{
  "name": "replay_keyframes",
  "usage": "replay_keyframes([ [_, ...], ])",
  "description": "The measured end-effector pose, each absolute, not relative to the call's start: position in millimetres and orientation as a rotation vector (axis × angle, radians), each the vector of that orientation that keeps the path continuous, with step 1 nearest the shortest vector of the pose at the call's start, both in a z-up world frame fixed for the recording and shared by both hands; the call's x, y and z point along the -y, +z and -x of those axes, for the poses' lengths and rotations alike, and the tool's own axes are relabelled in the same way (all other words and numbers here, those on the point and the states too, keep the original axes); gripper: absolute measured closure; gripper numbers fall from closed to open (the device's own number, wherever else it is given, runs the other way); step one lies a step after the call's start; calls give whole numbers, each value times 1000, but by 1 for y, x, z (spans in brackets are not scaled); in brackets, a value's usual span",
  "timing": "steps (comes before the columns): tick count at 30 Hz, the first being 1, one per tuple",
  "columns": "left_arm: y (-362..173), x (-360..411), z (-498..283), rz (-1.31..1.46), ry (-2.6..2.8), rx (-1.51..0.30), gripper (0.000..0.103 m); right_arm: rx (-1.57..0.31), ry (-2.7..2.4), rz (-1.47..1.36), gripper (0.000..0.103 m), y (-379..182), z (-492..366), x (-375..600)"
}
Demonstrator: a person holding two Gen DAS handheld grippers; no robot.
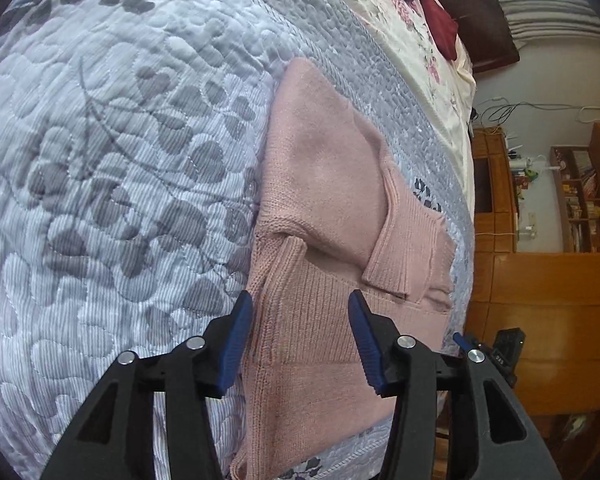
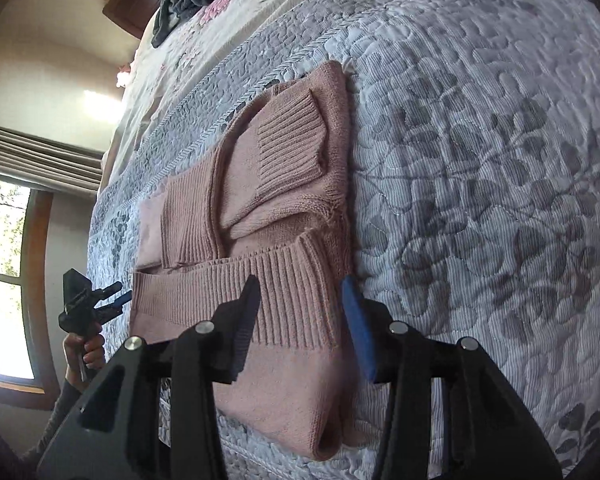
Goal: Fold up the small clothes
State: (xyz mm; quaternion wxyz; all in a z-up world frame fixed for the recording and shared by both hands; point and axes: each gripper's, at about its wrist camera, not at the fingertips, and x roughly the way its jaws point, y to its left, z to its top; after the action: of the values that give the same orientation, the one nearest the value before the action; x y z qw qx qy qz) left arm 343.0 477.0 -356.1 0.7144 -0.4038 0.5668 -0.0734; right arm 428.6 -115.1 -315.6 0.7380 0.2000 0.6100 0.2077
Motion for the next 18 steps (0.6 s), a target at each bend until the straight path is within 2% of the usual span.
replay_keyframes([
  [6,-355,-456,-351,742,-152,-1284,52,-1326,449,-291,60,-330,-431,94],
  [7,-353,-455,-351,723,-145,-1278,56,-1320,445,-262,61,-333,-431,90],
  [8,-353,-454,-352,703,-139,-1278,71,-1312,446,-233,63,-334,-431,85],
  [10,-351,-451,-350,664,-128,-1273,89,-1302,456,-176,72,-337,-428,75],
  [11,-350,-449,-349,648,-125,-1266,89,-1290,454,-136,82,-336,-426,70],
  [13,-347,-447,-345,616,-116,-1246,91,-1250,446,-58,93,-333,-418,63],
  [18,-334,-445,-332,606,-131,-1158,96,-1181,440,-31,95,-323,-404,66],
])
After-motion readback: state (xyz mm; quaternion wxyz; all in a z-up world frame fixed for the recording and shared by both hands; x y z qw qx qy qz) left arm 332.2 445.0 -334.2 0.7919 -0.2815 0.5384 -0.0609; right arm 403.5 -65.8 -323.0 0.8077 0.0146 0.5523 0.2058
